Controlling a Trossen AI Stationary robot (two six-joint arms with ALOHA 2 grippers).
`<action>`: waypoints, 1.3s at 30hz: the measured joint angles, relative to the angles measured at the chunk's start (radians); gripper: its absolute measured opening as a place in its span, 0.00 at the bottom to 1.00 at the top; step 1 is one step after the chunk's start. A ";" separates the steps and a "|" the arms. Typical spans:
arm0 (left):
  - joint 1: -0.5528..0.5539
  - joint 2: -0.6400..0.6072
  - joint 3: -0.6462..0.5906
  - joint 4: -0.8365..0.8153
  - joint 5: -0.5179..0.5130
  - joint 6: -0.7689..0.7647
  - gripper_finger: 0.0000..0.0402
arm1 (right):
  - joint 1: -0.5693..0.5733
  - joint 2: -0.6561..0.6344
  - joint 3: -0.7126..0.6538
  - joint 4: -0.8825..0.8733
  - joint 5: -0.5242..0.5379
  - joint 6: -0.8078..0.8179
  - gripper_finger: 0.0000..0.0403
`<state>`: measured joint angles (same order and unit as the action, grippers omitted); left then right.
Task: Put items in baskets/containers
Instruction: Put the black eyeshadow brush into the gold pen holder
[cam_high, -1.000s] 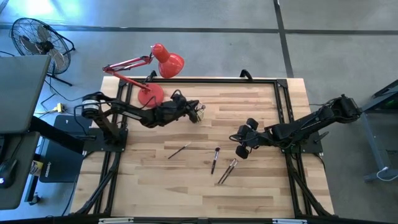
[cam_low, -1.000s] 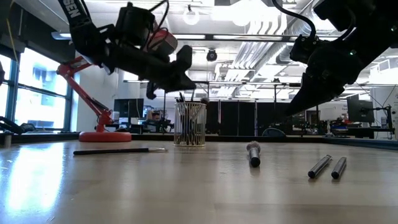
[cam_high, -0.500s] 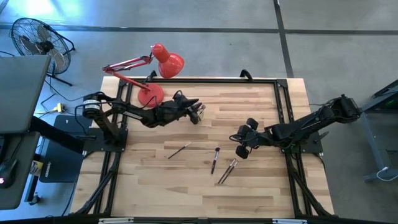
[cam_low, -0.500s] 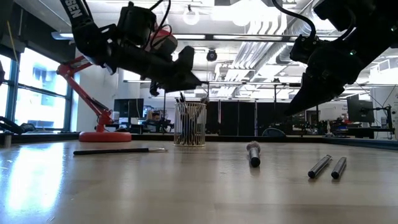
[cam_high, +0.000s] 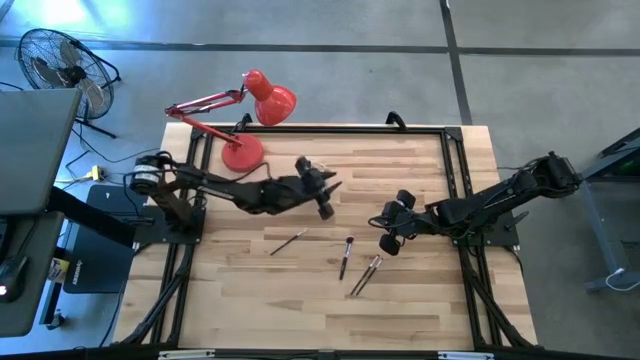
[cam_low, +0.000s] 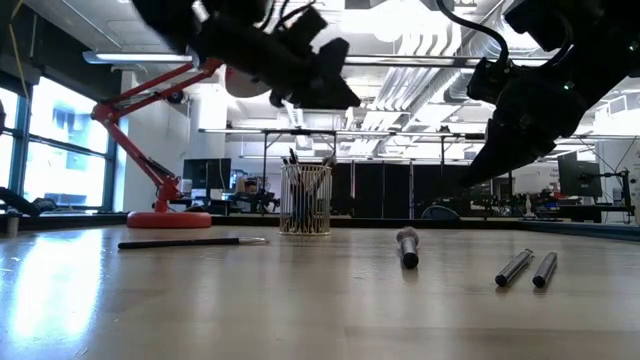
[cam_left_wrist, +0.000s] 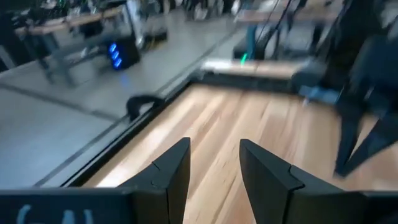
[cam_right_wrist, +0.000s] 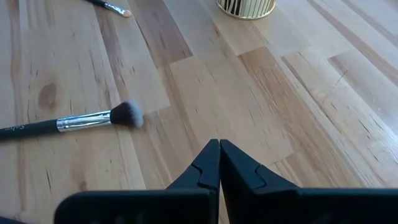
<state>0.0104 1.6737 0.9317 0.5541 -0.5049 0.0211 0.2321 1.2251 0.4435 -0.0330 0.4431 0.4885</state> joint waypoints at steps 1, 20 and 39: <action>-0.013 0.000 0.034 -0.088 -0.028 -0.002 0.34 | 0.000 0.000 0.000 -0.001 0.000 0.000 0.00; -0.057 0.007 0.384 -1.190 0.247 -0.515 0.34 | 0.000 0.000 0.000 -0.003 -0.001 0.000 0.02; -0.242 0.098 0.349 -1.141 0.084 -0.541 0.16 | 0.000 0.000 0.000 -0.022 -0.063 0.084 0.01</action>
<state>-0.2316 1.7714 1.2803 -0.5866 -0.4214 -0.5201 0.2321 1.2247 0.4438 -0.0546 0.3796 0.5727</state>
